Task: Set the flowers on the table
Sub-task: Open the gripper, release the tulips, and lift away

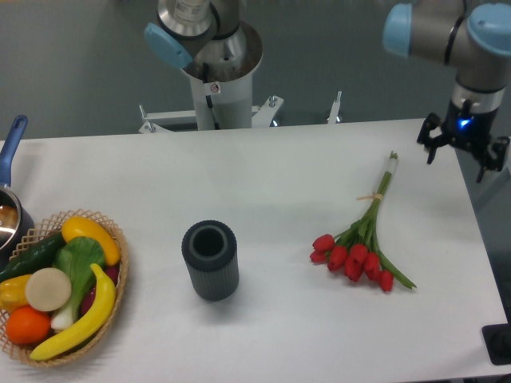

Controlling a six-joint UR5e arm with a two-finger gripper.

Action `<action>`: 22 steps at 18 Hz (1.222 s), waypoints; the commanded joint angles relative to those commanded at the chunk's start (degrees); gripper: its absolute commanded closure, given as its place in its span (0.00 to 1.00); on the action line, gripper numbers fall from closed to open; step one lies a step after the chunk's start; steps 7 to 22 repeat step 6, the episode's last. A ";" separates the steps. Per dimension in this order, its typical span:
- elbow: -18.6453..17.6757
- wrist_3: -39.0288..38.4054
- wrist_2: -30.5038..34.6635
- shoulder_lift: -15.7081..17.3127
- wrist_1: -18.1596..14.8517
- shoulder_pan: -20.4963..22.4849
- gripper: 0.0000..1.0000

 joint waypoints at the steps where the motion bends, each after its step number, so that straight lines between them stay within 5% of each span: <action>1: -0.44 1.77 0.00 0.18 -0.09 0.80 0.00; 5: -0.62 7.40 -0.18 0.80 -2.45 3.09 0.00; 22: -0.62 7.59 -0.18 0.80 -2.55 3.18 0.00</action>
